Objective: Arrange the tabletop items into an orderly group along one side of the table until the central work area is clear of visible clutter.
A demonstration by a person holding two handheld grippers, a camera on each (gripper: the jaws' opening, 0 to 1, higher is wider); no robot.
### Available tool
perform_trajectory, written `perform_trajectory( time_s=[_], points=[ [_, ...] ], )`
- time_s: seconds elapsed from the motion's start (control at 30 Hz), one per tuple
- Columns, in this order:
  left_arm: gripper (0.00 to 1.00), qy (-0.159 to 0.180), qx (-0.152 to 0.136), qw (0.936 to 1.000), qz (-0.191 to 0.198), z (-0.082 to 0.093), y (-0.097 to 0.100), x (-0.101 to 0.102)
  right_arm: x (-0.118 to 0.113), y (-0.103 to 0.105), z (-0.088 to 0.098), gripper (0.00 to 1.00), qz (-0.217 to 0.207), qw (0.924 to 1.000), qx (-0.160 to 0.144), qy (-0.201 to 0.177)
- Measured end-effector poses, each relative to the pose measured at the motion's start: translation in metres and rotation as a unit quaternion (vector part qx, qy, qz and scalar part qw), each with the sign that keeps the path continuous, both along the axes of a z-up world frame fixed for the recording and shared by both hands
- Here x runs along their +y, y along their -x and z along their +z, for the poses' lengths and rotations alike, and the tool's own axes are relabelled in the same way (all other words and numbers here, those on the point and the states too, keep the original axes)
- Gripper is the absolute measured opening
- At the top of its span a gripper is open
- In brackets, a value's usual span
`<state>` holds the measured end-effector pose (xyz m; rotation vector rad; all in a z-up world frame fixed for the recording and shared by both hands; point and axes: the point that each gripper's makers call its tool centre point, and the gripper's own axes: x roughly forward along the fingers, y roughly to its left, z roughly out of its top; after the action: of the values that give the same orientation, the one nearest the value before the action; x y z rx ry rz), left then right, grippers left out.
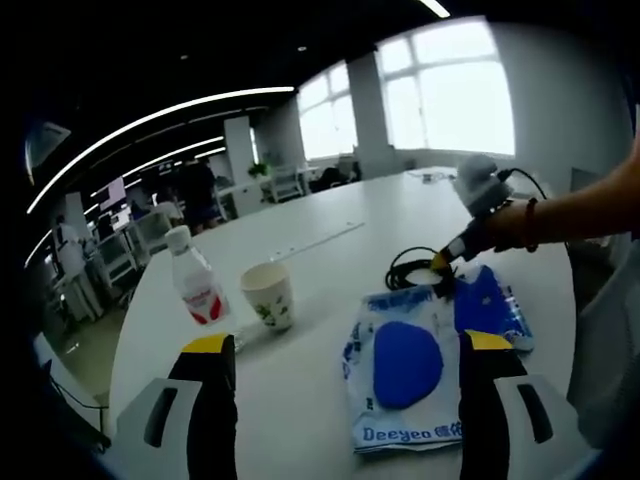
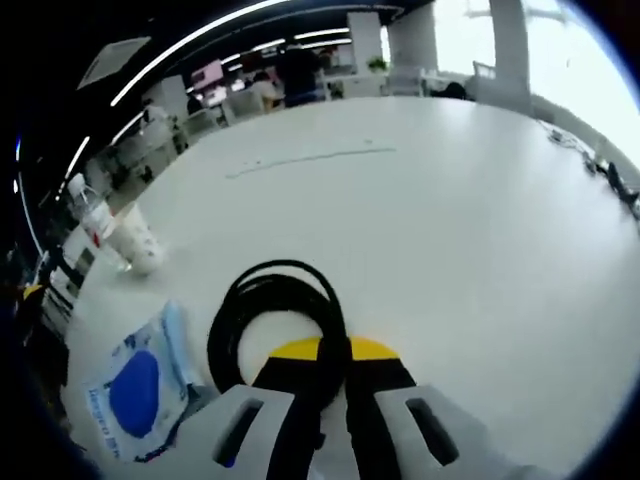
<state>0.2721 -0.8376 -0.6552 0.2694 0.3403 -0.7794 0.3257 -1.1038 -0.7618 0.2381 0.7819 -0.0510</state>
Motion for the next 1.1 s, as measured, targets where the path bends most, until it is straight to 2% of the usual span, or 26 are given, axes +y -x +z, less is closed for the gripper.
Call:
perform_trajectory(
  time_s=[0.63,0.8,1.1],
  points=[
    [0.9,0.005,-0.006,1.0,0.004,0.005,-0.001,0.0,0.017,0.01,0.045,0.0,0.006,0.9978,-0.05,-0.043],
    [0.89,0.013,-0.004,0.9999,0.005,0.007,0.0,-0.001,0.017,0.011,0.059,0.0,0.003,0.9965,-0.069,-0.046],
    [0.89,0.012,-0.005,0.9999,0.003,0.007,0.0,-0.002,0.013,0.009,0.073,0.0,0.004,0.9947,-0.089,-0.052]
  ],
)
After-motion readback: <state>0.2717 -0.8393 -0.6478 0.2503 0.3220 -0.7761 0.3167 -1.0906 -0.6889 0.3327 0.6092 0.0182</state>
